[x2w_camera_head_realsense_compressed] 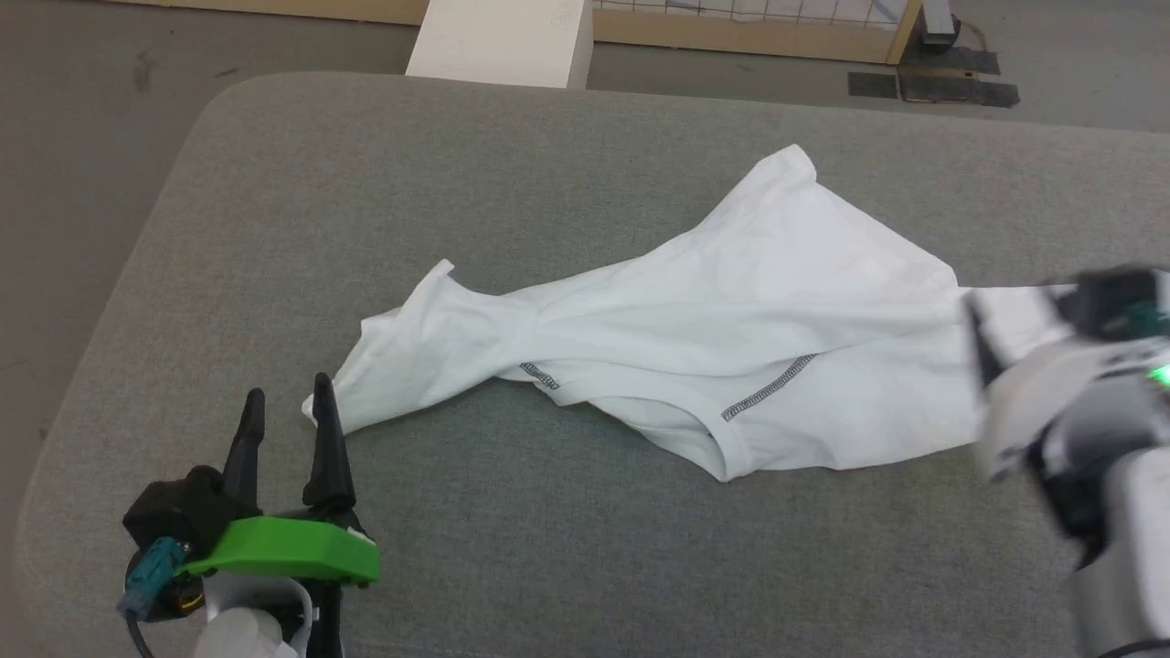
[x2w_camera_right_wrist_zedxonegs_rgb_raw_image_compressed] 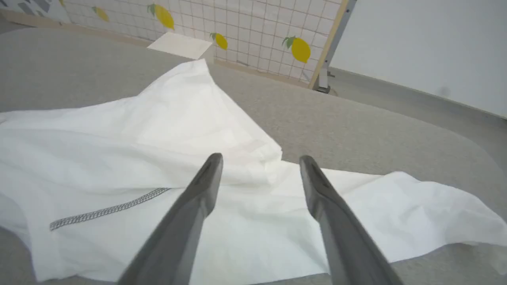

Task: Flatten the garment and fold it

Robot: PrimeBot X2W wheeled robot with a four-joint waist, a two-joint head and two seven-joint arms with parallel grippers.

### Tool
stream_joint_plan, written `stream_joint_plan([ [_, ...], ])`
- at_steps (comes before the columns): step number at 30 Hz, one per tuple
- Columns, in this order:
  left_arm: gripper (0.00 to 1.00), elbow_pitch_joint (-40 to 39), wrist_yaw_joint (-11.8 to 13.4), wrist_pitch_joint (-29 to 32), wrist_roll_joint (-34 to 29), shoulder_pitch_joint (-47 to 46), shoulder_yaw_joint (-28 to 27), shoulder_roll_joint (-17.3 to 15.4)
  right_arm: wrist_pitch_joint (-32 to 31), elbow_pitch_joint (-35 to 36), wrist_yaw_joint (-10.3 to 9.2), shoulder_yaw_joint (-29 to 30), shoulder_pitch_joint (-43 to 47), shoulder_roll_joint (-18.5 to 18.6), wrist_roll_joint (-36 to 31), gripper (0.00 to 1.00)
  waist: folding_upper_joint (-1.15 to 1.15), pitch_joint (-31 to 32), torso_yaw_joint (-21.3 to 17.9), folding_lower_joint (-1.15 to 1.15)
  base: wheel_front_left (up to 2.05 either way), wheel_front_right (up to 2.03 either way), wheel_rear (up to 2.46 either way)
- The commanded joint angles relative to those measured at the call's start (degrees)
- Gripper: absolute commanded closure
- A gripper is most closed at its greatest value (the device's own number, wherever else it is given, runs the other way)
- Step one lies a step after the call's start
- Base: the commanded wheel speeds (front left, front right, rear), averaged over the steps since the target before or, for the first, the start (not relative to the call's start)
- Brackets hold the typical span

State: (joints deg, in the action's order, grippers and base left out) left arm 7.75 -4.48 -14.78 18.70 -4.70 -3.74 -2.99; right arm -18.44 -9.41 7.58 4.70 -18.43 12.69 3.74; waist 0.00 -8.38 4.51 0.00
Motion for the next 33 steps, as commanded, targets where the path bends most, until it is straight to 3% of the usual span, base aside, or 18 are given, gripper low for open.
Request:
stream_joint_plan([
  [1,0.00,0.1,0.0,-0.2,-0.5,0.6,0.2,0.1,-0.6,-0.5,-0.09,-2.6,1.5,-0.8,0.4,0.00,0.00,0.1,0.0,0.00,0.00,0.00,0.00],
  [8,0.00,0.1,-0.1,-0.2,-0.3,0.3,0.5,0.1,-7.7,-7.2,-0.09,-13.5,2.0,-3.6,1.5,0.00,0.00,-1.5,0.6,0.00,0.00,0.00,0.00],
  [18,0.00,0.5,0.1,-0.2,0.8,-0.6,0.8,0.1,-14.2,-15.1,-0.09,-16.6,-1.3,-5.1,-2.0,0.00,0.00,-3.7,1.8,0.00,0.00,0.00,0.00],
  [19,0.00,0.5,0.2,-0.2,0.9,-0.7,0.8,0.1,-14.9,-15.5,-0.09,-17.0,-1.4,-5.0,-2.0,0.65,0.00,-3.7,1.9,0.00,0.00,0.00,0.00],
  [20,0.00,0.5,0.2,-0.2,0.9,-0.7,0.7,0.1,-15.5,-15.6,-0.09,-17.6,-1.6,-4.7,-1.7,0.97,0.00,-3.8,1.9,0.00,0.00,0.00,0.00],
  [27,0.00,0.6,0.5,-0.2,1.0,-0.6,0.8,0.1,-18.3,-12.7,-0.09,-20.5,-1.7,0.6,2.3,1.00,0.00,-3.3,1.5,0.00,0.00,0.00,0.00],
  [33,0.00,0.7,0.6,-0.2,1.1,-0.3,0.9,0.1,-25.3,-5.6,-0.09,-21.7,1.3,9.4,8.3,1.00,0.00,-2.3,1.0,0.00,0.00,0.00,0.00],
])
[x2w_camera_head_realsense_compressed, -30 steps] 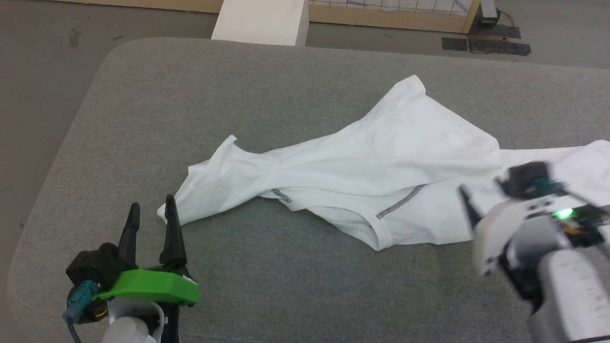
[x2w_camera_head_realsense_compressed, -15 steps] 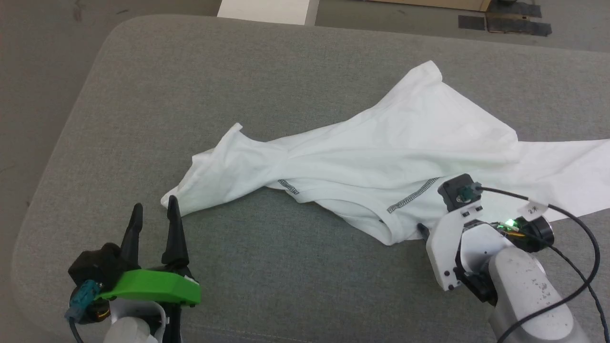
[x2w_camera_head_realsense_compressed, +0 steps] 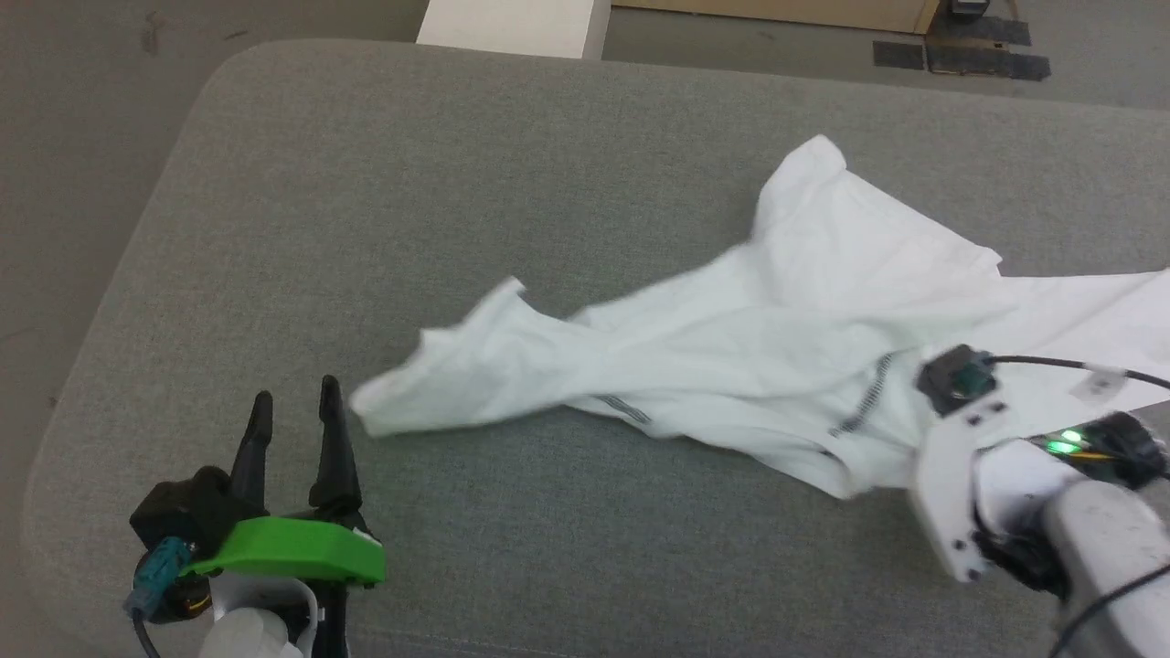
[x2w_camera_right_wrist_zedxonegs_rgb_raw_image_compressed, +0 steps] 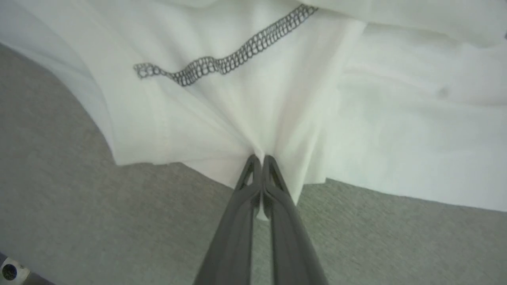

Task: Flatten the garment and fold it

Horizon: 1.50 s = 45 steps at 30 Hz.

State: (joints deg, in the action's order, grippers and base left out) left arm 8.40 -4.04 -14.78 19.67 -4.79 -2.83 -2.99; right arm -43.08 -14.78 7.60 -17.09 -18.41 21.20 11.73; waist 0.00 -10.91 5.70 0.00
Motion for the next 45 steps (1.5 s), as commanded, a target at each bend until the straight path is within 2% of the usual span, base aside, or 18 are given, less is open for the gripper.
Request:
stream_joint_plan([
  [1,0.00,0.0,0.2,-0.2,0.2,-0.1,0.0,0.1,-2.5,1.2,-0.11,0.5,2.1,2.8,1.7,1.00,0.00,0.4,-0.3,0.00,0.00,0.00,0.00],
  [5,0.00,-0.1,0.2,-0.2,0.2,0.2,0.0,0.1,-8.4,5.2,-0.11,3.9,5.2,8.6,4.8,1.00,0.00,0.6,-0.7,0.00,0.00,0.00,0.00],
  [8,0.00,0.2,0.1,-0.2,0.4,0.3,0.2,0.1,-8.5,7.5,-0.11,8.0,6.9,9.2,5.7,1.00,0.00,0.7,-1.0,0.00,0.00,0.00,0.00],
  [9,0.00,0.3,0.1,-0.2,0.5,0.3,0.3,0.1,-7.6,8.2,-0.11,9.3,7.3,8.6,6.1,0.57,0.00,0.8,-1.1,0.00,0.00,0.00,0.00],
  [10,0.00,0.6,0.0,-0.2,0.6,0.2,0.5,0.1,-6.9,8.9,-0.11,10.9,7.8,7.5,6.6,0.00,0.00,0.9,-1.2,0.00,0.00,0.00,0.00],
  [16,0.00,1.9,-1.2,1.0,1.8,-1.7,3.5,0.1,-0.4,14.0,-0.11,22.1,9.1,-0.5,9.7,0.00,0.00,1.6,-1.3,0.00,0.00,0.00,0.00],
  [19,0.00,1.5,-2.1,3.7,2.1,-4.3,6.5,0.0,3.6,17.3,-0.11,27.9,9.4,-4.1,9.4,0.00,0.00,1.9,-1.2,0.00,0.00,0.00,0.00],
  [22,0.00,1.5,-2.9,9.6,3.2,-7.4,11.7,-0.1,6.4,19.7,-0.11,31.6,10.2,-6.8,7.3,0.00,0.00,2.1,-1.4,0.00,0.00,0.00,0.00],
  [26,0.00,2.8,-3.3,21.8,5.6,-9.9,19.0,-1.4,7.4,20.6,-0.11,32.3,11.4,-8.8,5.5,0.00,0.00,2.2,-2.4,0.00,0.00,0.00,0.00],
  [28,0.00,3.4,-3.3,28.1,6.8,-10.2,20.6,-2.0,7.6,20.7,-0.11,32.0,11.6,-9.5,4.9,0.00,0.00,2.2,-3.0,0.00,0.00,0.00,0.00],
  [30,0.00,3.2,-2.3,32.6,7.9,-10.1,20.8,-2.1,7.9,20.4,-0.11,31.8,11.8,-9.8,4.5,0.00,0.00,2.3,-3.5,0.00,0.00,0.00,0.00],
  [36,0.00,1.1,-0.2,38.5,9.0,-8.5,21.3,-2.5,8.3,20.4,-0.11,32.0,11.7,-10.1,3.5,0.00,0.00,2.1,-4.4,0.00,0.00,0.00,0.00],
  [38,0.74,0.8,-0.1,38.9,9.5,-8.0,21.4,-2.4,8.5,20.5,-0.11,32.1,11.5,-10.1,3.4,0.00,0.00,2.0,-4.5,0.00,0.00,0.00,0.00],
  [39,1.00,0.8,-0.2,39.1,9.8,-7.8,21.5,-2.3,8.5,20.5,-0.11,32.2,11.4,-10.1,3.3,0.00,0.00,1.9,-4.5,0.00,0.00,0.00,0.00],
  [45,1.00,0.1,-0.7,37.9,11.8,-7.7,21.0,-2.0,9.2,20.5,-0.11,32.8,11.1,-10.3,2.8,0.00,0.00,1.7,-4.2,0.00,0.00,0.00,0.00],
])
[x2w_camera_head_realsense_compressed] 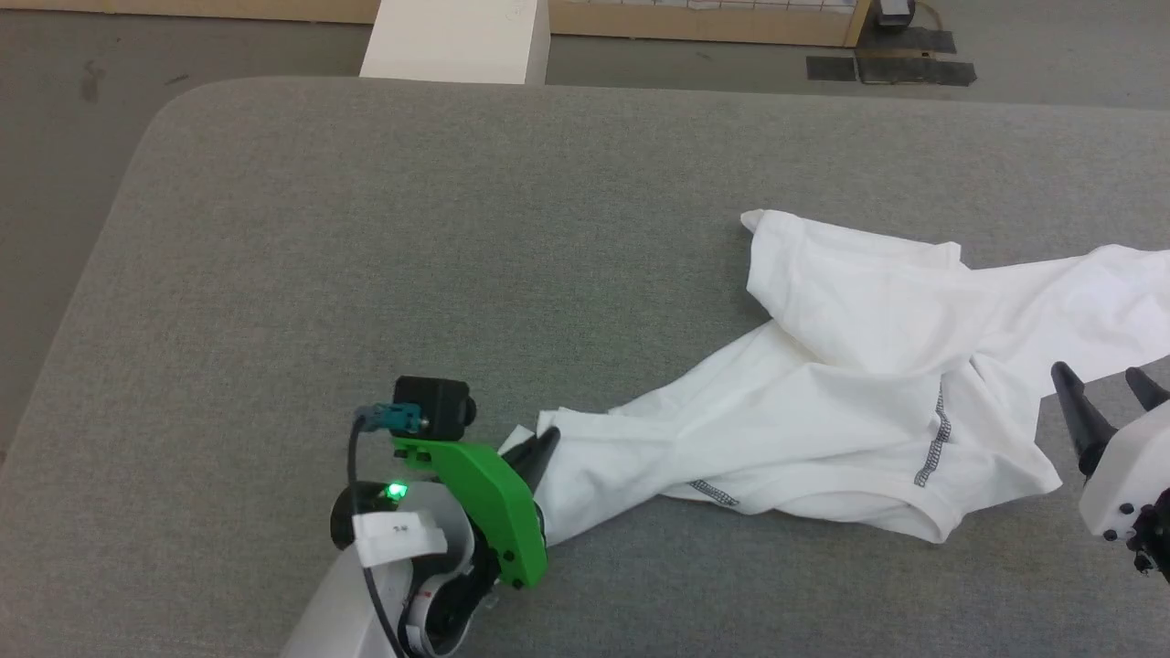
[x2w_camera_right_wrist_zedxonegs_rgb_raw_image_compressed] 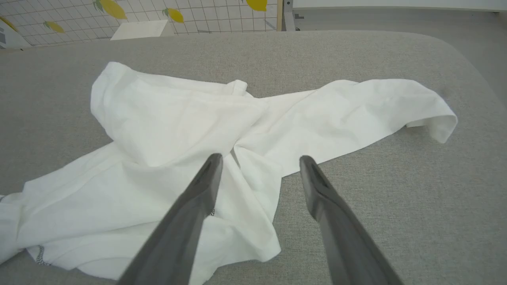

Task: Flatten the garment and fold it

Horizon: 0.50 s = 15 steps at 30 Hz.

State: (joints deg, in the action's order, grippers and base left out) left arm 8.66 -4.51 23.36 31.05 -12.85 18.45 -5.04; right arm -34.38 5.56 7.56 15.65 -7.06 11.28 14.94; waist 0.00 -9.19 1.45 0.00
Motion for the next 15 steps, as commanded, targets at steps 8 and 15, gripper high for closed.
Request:
stream_joint_plan([
  [8,1.00,-3.6,3.5,-7.7,5.7,-0.9,-10.6,-0.4,1.6,-0.9,-0.08,0.2,-0.3,-1.3,-1.0,0.00,0.00,-0.4,1.1,0.00,0.00,0.00,0.00],
  [15,1.00,-2.8,11.3,-15.3,4.6,-2.2,-24.7,-6.8,2.1,-1.5,-0.08,0.0,-0.9,-1.3,-1.2,0.00,0.00,-0.8,1.4,0.00,0.00,0.00,0.00],
])
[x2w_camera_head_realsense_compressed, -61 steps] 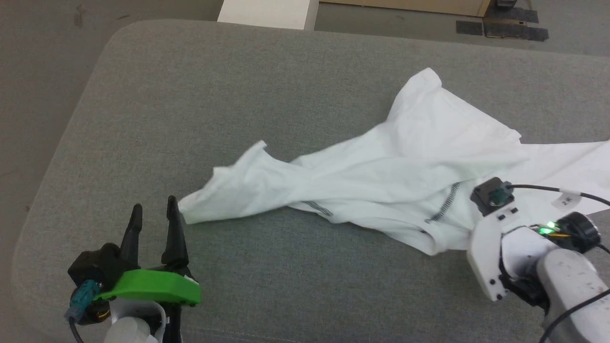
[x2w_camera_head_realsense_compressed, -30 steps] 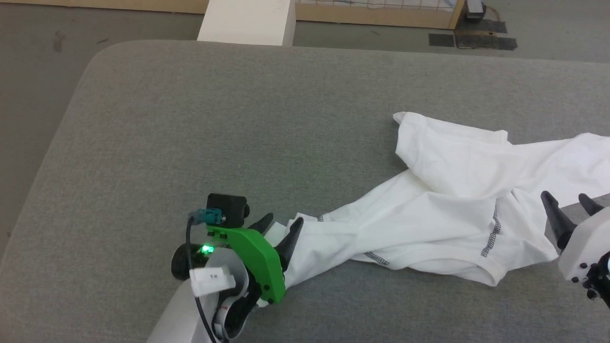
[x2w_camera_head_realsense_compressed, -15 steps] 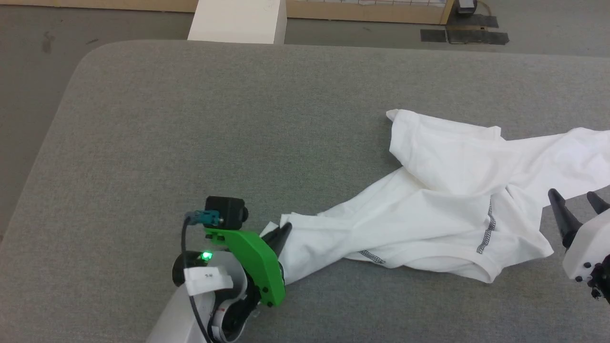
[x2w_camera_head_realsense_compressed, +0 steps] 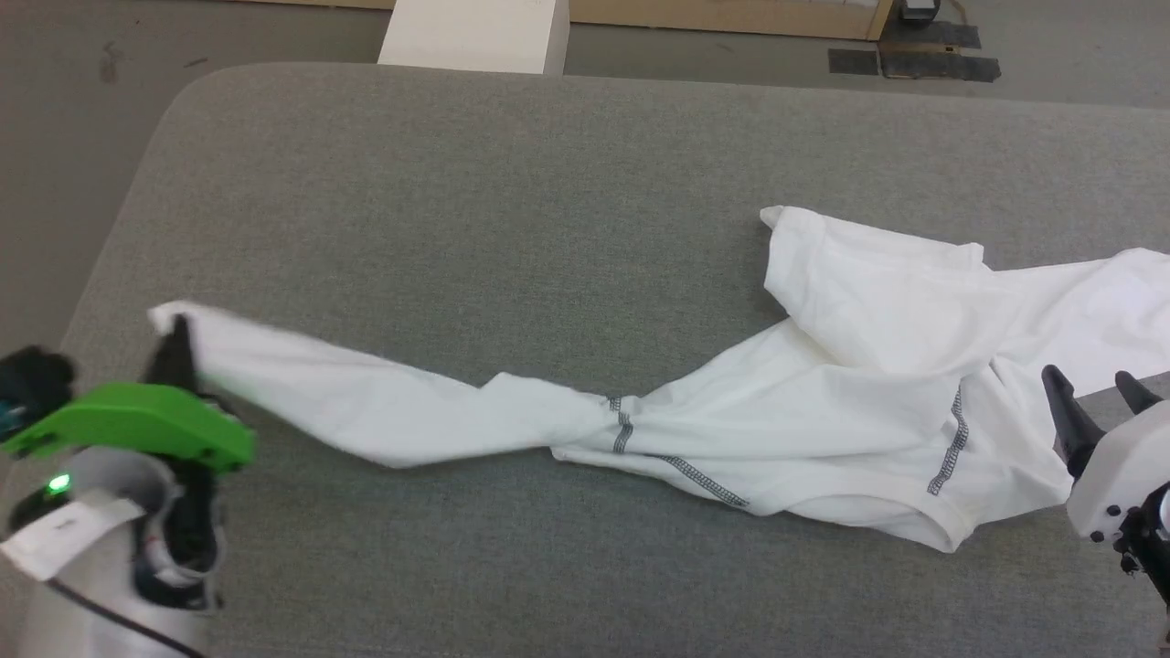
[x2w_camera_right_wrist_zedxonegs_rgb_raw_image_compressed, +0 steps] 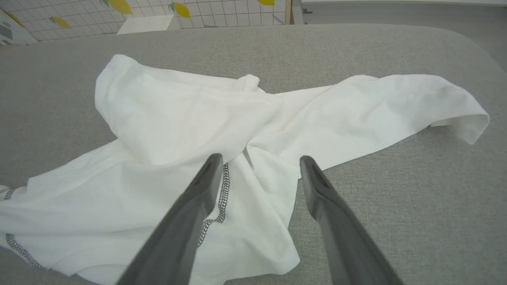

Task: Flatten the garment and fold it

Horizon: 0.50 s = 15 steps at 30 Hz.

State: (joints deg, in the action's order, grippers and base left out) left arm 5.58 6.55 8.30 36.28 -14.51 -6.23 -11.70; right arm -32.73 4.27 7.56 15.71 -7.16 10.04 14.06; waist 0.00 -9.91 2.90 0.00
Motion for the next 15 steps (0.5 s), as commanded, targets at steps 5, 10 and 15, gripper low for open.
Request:
stream_joint_plan([
  [5,1.00,4.7,4.2,-2.3,-0.1,1.0,-5.9,-2.0,0.7,-0.8,-0.08,-0.6,-1.3,0.0,-0.4,0.00,0.00,-0.2,-0.4,0.00,0.00,0.00,0.00],
  [10,0.00,6.4,3.7,-4.8,1.4,1.2,-7.5,-1.2,1.1,-1.3,-0.08,-0.7,-1.1,-0.1,-0.3,0.00,0.00,-0.3,-0.5,0.00,0.00,0.00,0.00],
  [15,0.00,3.2,-0.2,-5.1,-1.6,-1.5,-1.0,-1.0,1.2,-1.3,-0.08,-0.4,-0.8,-0.1,-0.3,0.00,0.00,-0.4,-0.2,0.00,0.00,0.00,0.00],
])
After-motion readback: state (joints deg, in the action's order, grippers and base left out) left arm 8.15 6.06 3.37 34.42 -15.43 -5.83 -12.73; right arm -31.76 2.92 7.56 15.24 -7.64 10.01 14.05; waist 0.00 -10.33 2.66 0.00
